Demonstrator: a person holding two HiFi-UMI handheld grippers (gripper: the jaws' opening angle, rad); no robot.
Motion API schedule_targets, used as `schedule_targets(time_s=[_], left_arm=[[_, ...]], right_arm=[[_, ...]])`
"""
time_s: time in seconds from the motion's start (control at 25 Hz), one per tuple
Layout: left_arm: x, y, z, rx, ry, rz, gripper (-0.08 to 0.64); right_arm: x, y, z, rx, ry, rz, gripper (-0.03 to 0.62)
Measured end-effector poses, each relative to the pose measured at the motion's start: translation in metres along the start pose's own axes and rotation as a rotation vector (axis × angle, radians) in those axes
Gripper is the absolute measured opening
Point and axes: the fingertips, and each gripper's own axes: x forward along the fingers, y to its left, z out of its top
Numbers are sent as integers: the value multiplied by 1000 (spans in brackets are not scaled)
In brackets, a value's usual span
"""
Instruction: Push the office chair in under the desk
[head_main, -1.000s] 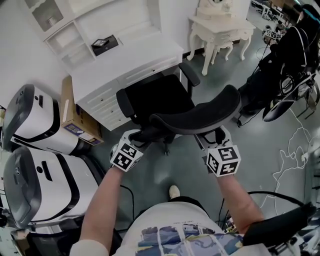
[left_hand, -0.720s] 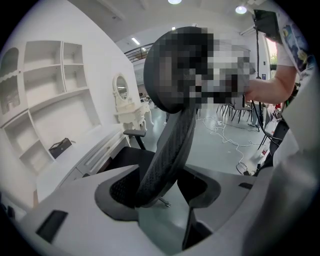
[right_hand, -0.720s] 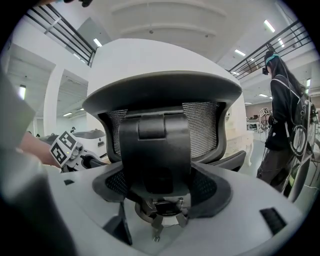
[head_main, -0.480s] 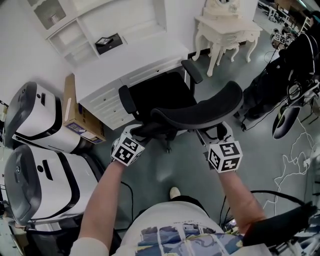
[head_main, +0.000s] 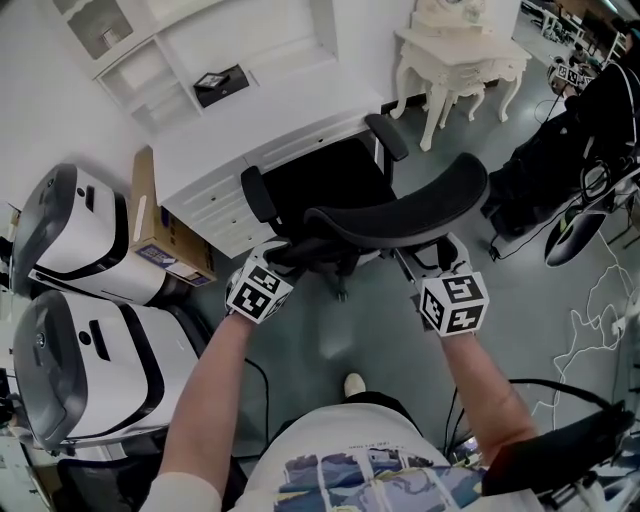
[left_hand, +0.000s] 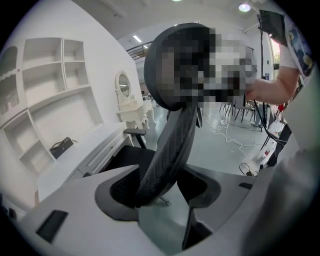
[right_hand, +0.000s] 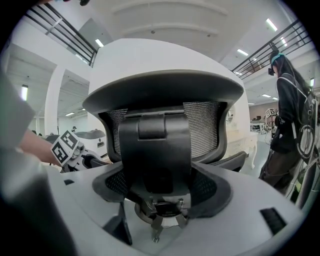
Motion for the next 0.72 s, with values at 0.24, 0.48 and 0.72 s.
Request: schedule_targets(time_s=[0.24, 0.48, 0.72], left_arm=[[1, 0, 2, -3, -2, -4, 245], [1, 0, 1, -12, 3, -17, 247], [2, -1, 1, -49, 11, -21, 264]], right_arm=[[1, -3, 3, -1, -7, 4, 339], [2, -3, 2, -4, 1, 8, 339], [3, -2, 0, -2, 11, 22, 339]])
